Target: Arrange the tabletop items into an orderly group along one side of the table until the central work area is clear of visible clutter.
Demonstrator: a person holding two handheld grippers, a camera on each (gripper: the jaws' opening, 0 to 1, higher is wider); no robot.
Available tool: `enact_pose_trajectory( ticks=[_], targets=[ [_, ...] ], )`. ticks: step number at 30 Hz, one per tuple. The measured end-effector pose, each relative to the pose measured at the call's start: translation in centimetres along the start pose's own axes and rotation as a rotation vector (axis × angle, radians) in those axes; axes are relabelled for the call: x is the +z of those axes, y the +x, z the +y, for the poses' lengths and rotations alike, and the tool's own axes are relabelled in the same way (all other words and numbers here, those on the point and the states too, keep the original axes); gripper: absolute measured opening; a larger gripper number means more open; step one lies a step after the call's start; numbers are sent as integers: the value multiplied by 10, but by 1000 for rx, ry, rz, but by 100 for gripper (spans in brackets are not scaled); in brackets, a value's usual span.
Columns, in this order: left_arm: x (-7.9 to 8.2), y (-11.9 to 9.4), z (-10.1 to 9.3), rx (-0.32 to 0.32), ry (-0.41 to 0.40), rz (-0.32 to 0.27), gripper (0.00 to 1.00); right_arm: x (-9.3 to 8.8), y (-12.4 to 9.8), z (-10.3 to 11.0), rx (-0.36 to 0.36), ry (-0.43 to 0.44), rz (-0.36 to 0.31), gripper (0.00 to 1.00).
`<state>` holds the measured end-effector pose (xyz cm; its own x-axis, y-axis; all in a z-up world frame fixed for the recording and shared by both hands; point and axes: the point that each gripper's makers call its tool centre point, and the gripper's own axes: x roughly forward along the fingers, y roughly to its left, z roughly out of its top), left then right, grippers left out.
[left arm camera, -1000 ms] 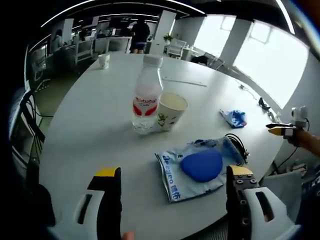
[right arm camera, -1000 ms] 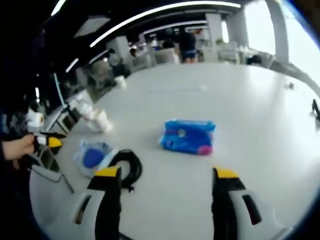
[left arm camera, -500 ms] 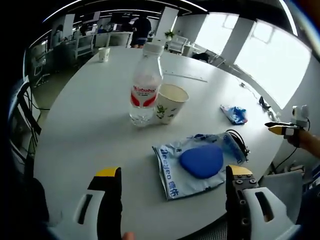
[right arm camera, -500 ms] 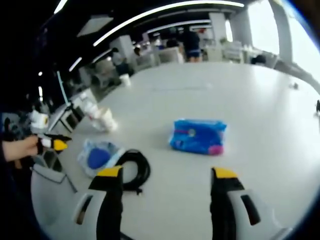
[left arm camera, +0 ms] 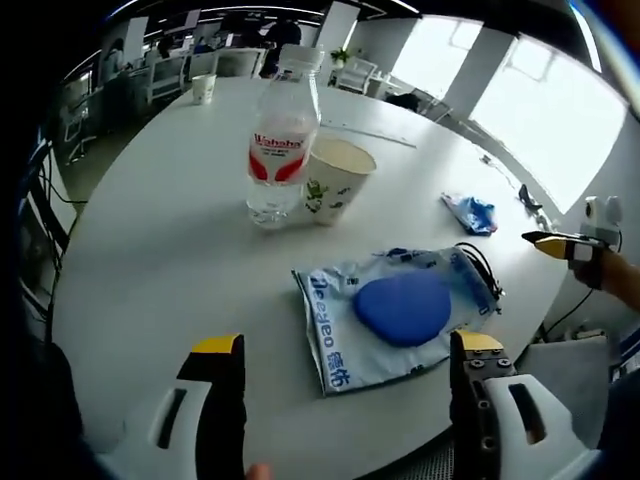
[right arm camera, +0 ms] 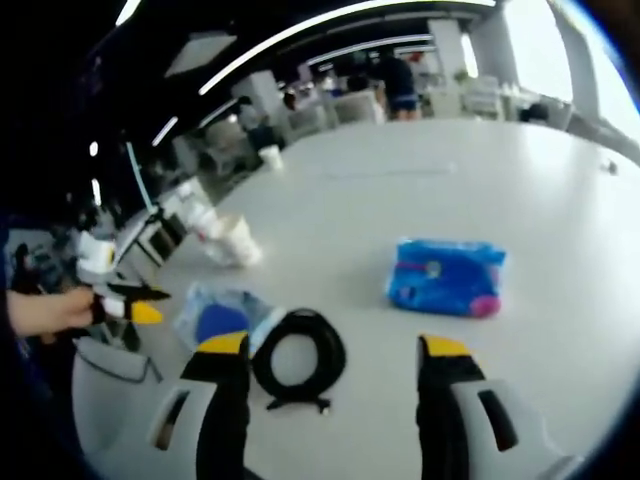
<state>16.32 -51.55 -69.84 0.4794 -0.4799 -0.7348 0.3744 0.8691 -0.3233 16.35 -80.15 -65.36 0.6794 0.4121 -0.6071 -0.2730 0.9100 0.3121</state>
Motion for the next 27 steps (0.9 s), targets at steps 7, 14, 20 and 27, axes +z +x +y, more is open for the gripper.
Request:
enact_pose_trajectory(
  ticks=[7,14,20,27],
  targets=[
    [-12,9,2,4,-3,34,82,-8,22,28,72,-56,56,60],
    [-17,14,2,0,-24,46,81,-16,43,56,139,-68,85,57],
    [-18,18,-1,-4,-31,47,80,-25,50,71,168,-72,107,55],
    [-19,20,1,1,-41,46,78,-37,62,80,189,-73,145,50]
  ],
)
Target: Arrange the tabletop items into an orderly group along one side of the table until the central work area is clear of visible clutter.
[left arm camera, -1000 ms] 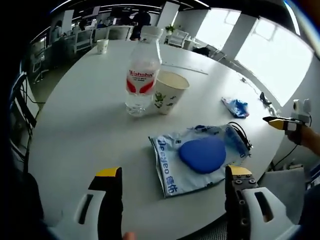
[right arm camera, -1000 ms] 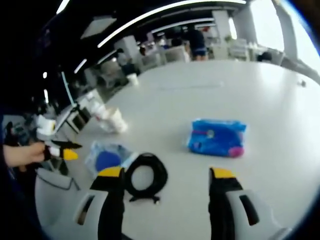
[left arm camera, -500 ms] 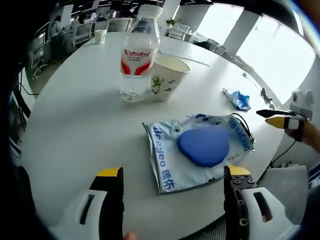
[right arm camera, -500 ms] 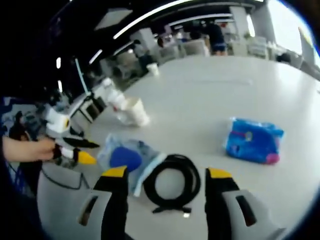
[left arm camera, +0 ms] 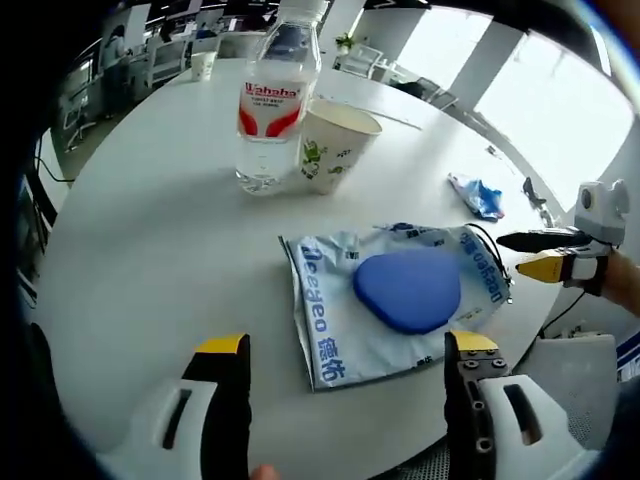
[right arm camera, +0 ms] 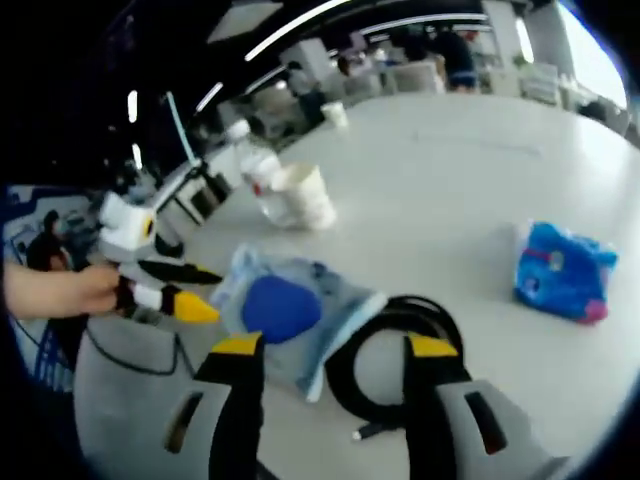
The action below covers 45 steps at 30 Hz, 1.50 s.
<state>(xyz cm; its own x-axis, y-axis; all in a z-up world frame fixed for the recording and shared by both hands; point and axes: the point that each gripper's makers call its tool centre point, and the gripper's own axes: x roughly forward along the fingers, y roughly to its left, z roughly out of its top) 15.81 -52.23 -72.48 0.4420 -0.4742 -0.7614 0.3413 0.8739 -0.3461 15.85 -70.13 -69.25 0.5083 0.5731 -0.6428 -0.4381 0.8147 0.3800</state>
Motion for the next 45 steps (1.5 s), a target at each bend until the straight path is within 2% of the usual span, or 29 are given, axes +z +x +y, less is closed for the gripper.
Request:
enact_pose_trajectory(
  ticks=[2,4,5,7,9,15,17,21,24,32,35,42,45],
  targets=[
    [0,1,-1,1,0,-2,75,-4,5,3,17,14,13,47],
    [-1,2,-5,-13,1,12,67,-14,11,4,24,19,57,43],
    [-3,3,-9,-35,0,22,63,-15,14,5,25,19,58,43],
    [-2,3,-9,-39,-9,19,57,-16,16,9,44,33,61,40],
    [-1,4,-7,-36,-13,13,54,-18,18,13,66,53,72,37],
    [2,5,-6,-39,-40,13,43,-24,24,18,68,42,108,24],
    [2,5,-2,-28,-50,12,39,-28,25,17,58,36,126,18],
    [-1,4,9,25,-38,15,23,-36,25,14,44,31,154,5],
    [-6,2,13,41,-30,30,10,-36,25,11,21,41,148,2],
    [-5,3,14,54,-64,3,4,-32,23,12,14,18,119,0],
    [0,2,11,61,-21,-13,1,-30,21,11,10,15,109,0],
    [11,2,3,61,6,-37,1,-22,13,5,-2,29,71,0],
    [18,2,-4,64,52,-45,1,-16,9,2,-10,34,50,0]
  ],
)
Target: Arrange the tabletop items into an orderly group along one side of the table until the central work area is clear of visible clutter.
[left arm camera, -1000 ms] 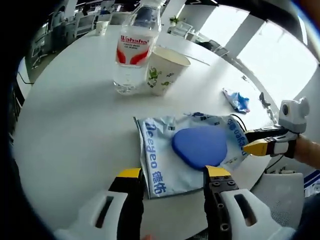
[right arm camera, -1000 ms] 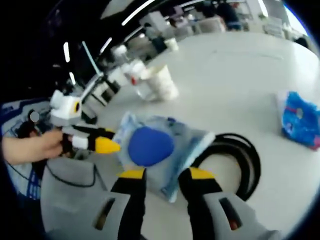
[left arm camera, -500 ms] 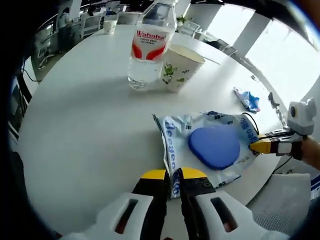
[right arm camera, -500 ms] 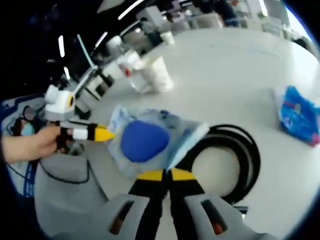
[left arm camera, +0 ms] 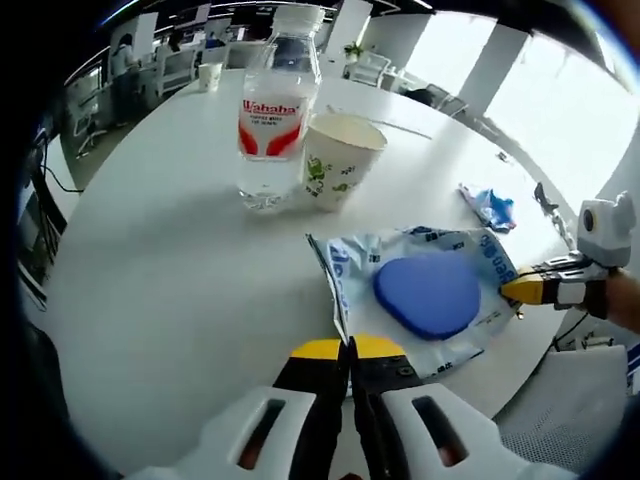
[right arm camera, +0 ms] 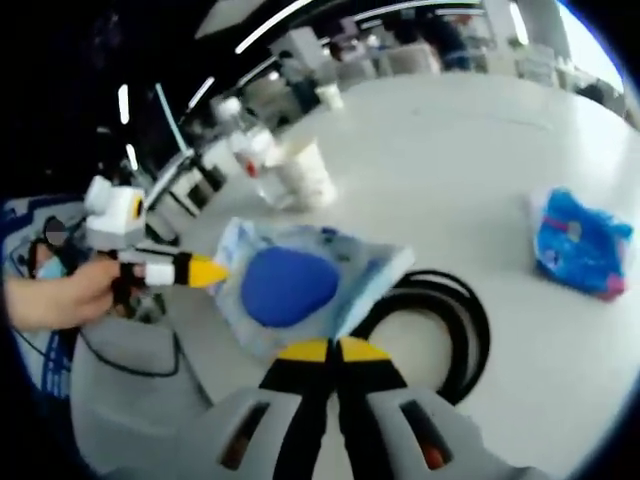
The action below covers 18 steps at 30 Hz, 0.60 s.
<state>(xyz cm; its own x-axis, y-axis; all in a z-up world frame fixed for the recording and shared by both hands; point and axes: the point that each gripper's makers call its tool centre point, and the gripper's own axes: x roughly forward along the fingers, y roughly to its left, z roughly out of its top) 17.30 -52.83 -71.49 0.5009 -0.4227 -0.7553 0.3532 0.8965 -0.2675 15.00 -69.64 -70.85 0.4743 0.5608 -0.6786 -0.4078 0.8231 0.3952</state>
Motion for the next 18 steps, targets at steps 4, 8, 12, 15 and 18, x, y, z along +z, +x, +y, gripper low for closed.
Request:
enact_pose_trajectory(
  ticks=[4,8,12,15,18],
  targets=[
    [10,2,-6,1,30,-11,0,4,-4,-6,-13,5,-16,0],
    [21,8,-12,-4,48,-20,0,9,-9,-14,-27,4,-29,0],
    [33,17,-19,-11,64,-29,0,16,-15,-24,-50,-2,-43,0],
    [39,22,-24,-18,76,-27,0,21,-19,-33,-69,-3,-54,0],
    [48,28,-32,-23,96,-27,0,26,-22,-40,-81,-10,-62,0]
  ],
)
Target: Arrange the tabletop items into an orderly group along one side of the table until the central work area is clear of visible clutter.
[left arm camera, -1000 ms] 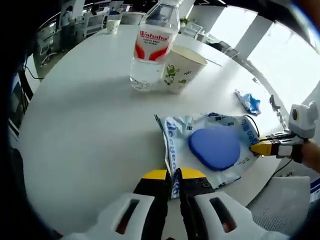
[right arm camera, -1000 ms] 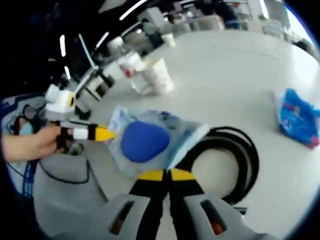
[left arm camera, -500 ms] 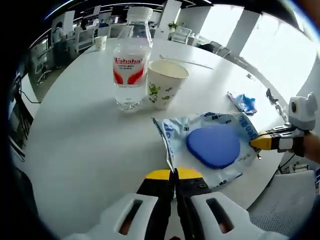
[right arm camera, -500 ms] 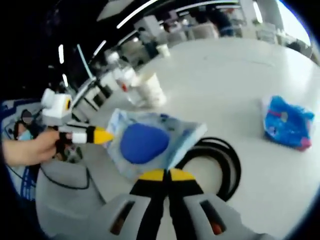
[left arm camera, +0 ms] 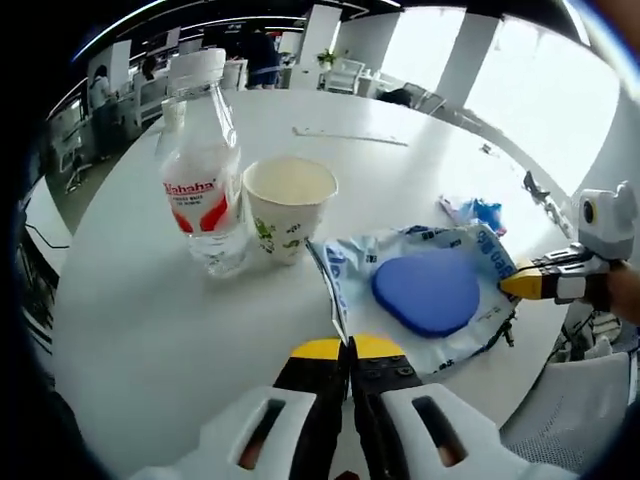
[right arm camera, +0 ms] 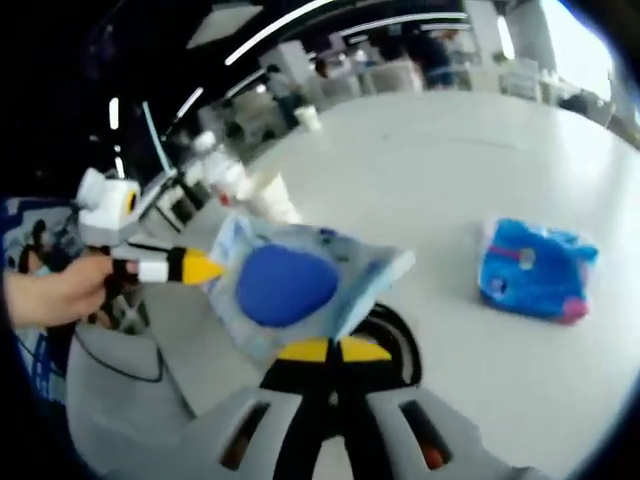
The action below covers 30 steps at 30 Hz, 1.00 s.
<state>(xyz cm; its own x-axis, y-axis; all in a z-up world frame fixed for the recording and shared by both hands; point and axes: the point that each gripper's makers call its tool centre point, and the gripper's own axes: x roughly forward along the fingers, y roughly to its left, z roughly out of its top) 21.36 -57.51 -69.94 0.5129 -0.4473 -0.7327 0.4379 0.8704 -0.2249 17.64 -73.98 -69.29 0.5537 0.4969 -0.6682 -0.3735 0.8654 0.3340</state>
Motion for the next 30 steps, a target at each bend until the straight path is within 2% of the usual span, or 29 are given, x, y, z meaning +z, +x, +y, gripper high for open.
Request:
enact_pose_trajectory(
  ticks=[12,15,23,30],
  targets=[
    [27,31,-11,24,26,1,0,18,1,-34,-55,-17,-9,0],
    [32,35,-12,29,2,-5,0,20,1,-40,-64,-24,-8,0],
    [40,44,-18,38,15,-2,0,27,3,-54,-79,-16,-12,0],
    [47,49,-14,70,20,-1,1,36,11,-58,-79,-23,-15,0]
  ],
)
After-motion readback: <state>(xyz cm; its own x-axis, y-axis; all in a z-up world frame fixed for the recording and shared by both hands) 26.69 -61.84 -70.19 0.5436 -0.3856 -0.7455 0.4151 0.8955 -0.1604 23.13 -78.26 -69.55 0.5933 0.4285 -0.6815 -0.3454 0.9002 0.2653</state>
